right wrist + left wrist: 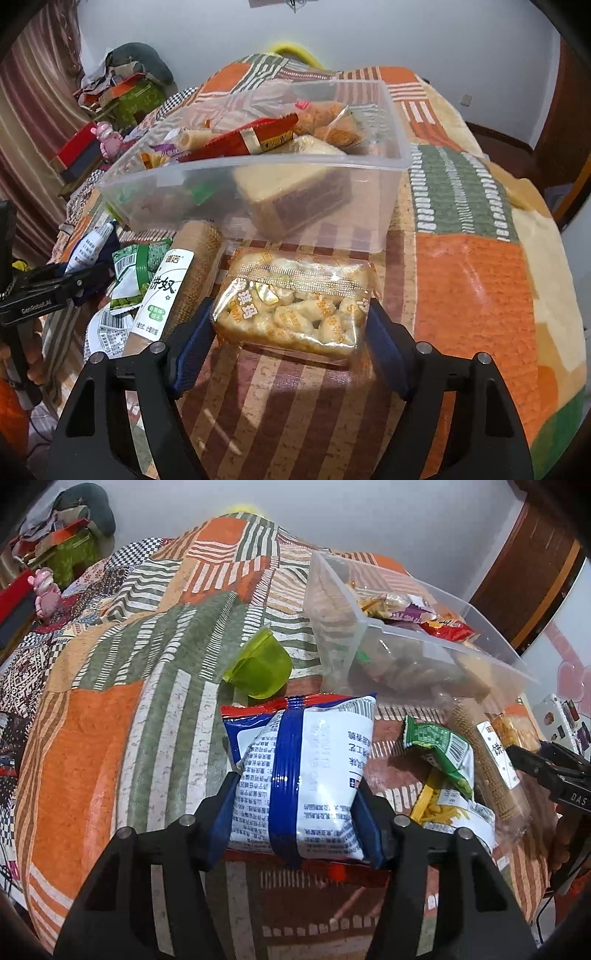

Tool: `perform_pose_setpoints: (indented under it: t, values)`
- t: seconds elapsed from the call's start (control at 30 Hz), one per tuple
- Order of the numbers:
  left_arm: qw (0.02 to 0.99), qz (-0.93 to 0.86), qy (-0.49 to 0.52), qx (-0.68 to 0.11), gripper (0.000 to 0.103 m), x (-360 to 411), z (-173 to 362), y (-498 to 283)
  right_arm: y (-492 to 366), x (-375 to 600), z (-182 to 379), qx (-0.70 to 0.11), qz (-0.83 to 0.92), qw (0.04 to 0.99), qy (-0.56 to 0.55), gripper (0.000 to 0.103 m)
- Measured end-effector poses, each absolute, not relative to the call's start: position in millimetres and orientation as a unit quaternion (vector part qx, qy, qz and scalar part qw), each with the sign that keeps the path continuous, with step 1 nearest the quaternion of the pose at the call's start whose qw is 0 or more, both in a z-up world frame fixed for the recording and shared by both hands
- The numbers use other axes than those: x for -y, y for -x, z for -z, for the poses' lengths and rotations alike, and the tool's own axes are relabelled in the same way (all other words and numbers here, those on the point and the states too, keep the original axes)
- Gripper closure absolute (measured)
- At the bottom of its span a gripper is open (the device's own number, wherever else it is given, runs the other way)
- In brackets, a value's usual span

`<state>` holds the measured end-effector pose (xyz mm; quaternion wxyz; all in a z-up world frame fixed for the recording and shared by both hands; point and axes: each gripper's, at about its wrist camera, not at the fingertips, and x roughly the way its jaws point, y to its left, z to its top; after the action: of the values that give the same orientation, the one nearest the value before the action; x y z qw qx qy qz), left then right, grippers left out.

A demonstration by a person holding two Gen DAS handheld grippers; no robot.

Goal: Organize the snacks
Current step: 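Grasp the pastry tray with the right gripper while the left grasps the blue-striped white bag, then carry the pastry tray into the clear box with the right gripper while the left carries the white bag in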

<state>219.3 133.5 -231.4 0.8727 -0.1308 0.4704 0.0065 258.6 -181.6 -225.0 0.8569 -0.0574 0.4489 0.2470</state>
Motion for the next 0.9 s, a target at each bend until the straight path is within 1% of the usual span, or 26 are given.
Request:
perform_pose_setpoints:
  t: [0.43, 0.9]
  values:
    - [0.898, -0.015, 0.122, -0.424, 0.046, -129.1, 182.0, -196.2, -250.6, 204.0, 199.4, -0.418, -0.242, 0.875, 0.041, 0.028]
    - [0.927, 0.011, 0.097, -0.363, 0.046, -106.2, 127.6, -230.8, -267.4, 203.2, 148.5, -0.352, -0.243, 0.904, 0.021, 0.028]
